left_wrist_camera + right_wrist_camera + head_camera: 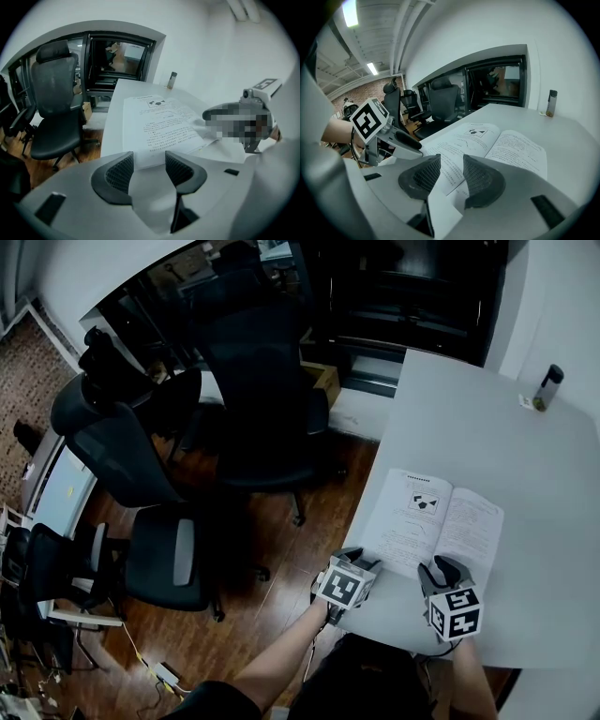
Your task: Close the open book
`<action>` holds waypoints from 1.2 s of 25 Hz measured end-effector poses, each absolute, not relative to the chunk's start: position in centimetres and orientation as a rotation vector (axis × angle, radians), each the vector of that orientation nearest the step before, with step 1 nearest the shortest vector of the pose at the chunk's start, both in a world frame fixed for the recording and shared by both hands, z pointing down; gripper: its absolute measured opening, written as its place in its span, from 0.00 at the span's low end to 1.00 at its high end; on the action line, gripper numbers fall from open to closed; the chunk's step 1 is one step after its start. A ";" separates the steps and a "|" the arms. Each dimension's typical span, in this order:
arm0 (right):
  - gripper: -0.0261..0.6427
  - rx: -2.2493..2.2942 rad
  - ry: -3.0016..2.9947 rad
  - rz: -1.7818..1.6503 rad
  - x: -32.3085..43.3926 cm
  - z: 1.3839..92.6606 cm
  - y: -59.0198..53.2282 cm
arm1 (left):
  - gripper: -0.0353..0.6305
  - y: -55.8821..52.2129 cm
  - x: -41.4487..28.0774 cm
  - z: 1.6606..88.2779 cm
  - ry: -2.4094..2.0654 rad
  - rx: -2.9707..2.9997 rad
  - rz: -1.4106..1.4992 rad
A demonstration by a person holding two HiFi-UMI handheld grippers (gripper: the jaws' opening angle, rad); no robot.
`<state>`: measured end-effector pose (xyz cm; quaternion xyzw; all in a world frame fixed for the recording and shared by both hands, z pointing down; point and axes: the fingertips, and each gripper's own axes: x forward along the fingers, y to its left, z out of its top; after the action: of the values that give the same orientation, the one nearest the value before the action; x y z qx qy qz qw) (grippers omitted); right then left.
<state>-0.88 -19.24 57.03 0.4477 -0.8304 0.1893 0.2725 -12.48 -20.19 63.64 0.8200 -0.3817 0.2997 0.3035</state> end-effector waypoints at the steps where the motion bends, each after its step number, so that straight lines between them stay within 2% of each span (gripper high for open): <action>1: 0.26 1.206 -2.231 0.513 -0.6 57.1 -19.2 | 0.34 -20.1 -12.3 63.7 -1.010 2.173 0.797; 17: 0.26 1.158 -2.183 0.666 3.7 60.6 -17.6 | 0.34 -19.0 -8.2 63.4 -0.944 2.205 0.881; 22: 0.15 1.123 -2.202 0.668 3.9 60.9 -17.8 | 0.34 -19.3 -6.5 63.5 -0.934 2.216 0.863; 30: 0.14 1.117 -2.221 0.677 4.6 60.7 -17.8 | 0.34 -19.4 -5.4 62.9 -0.926 2.205 0.831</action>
<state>4.58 -17.82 60.72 0.4165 -0.8277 0.2523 0.2788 -5.42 -19.44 62.93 0.8307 -0.3490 0.3130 0.3002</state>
